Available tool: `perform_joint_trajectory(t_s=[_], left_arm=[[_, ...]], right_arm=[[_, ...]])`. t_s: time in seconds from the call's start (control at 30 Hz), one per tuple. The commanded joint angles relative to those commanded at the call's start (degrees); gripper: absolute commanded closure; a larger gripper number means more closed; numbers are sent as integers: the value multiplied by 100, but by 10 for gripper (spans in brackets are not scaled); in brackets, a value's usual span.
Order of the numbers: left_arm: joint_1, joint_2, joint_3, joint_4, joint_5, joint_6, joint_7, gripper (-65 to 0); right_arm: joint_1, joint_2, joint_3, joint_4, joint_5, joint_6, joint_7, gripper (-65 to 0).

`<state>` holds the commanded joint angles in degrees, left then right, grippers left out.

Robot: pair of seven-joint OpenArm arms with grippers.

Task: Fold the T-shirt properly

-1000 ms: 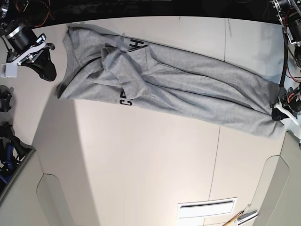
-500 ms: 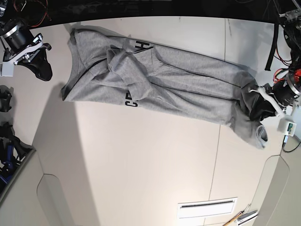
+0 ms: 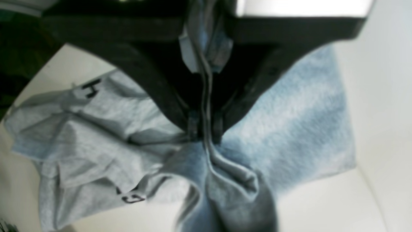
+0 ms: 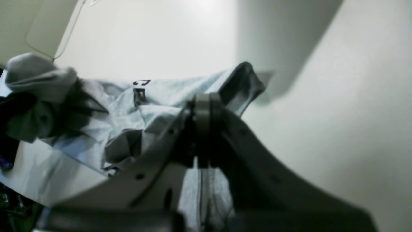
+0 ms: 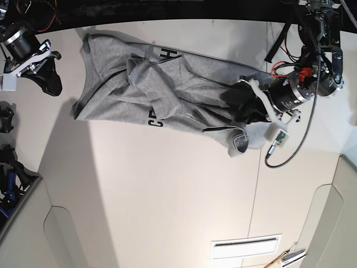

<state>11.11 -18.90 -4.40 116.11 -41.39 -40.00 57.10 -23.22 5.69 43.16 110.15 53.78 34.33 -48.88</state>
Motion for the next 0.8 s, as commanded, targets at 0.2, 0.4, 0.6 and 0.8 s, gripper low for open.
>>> perform_joint_trajectory(t_s=[0.2,0.4,0.6,0.8], left_arm=[[0,387,466,-461,380,0,-39,0],[0,398,734,-1027,393,0,-229,-93],[2,396,1056,-1054,-267,0,-229,-342],[0,400,1403,-1054,-866,0,-334,-342]], right_arm=[[0,0,0,0,0,0,-4,0],[0,0,0,0,2,0,0,0],[2,0,0,0,-195,-2,15,-147],[0,0,0,-24,-509,-109,151,-430]])
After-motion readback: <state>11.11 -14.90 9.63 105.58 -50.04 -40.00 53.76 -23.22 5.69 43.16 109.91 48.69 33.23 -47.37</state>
